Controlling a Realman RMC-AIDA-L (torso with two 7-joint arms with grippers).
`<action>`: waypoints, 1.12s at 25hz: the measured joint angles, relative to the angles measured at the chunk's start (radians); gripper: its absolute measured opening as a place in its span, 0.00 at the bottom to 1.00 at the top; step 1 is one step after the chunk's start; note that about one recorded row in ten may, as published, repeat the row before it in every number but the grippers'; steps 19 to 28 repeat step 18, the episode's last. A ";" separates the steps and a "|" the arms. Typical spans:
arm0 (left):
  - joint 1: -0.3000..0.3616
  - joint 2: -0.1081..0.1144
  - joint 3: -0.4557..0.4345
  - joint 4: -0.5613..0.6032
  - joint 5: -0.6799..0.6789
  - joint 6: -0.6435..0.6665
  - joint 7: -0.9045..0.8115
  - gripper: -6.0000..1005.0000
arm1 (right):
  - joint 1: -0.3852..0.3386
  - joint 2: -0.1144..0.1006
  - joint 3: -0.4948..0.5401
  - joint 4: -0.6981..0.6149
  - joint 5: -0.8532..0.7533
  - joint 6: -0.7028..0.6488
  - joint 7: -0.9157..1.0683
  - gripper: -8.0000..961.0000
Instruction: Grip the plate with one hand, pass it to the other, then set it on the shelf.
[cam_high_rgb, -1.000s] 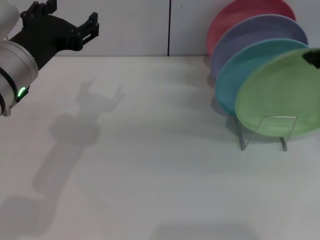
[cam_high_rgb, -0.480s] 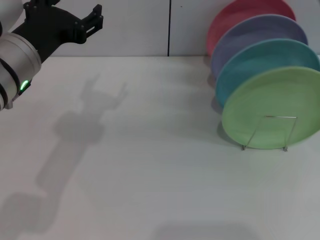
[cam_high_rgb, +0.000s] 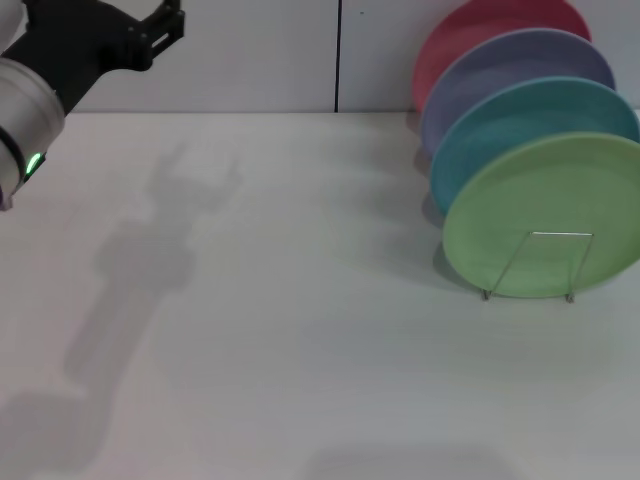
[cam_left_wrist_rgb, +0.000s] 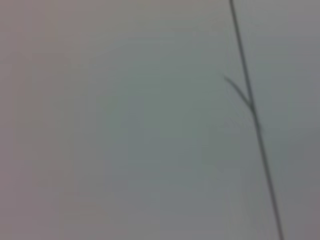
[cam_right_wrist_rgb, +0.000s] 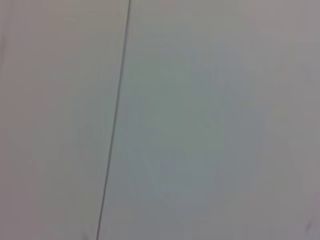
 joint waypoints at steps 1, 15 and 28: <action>0.003 0.000 0.002 0.008 0.000 0.018 0.000 0.86 | -0.025 0.002 -0.001 0.065 0.066 -0.015 -0.071 0.68; 0.035 0.001 0.097 0.431 -0.003 0.709 -0.149 0.86 | -0.106 0.006 0.037 0.997 0.438 -0.166 -1.013 0.68; 0.026 -0.001 0.107 0.543 -0.001 0.859 -0.201 0.85 | -0.101 0.004 0.052 1.056 0.450 -0.157 -1.022 0.68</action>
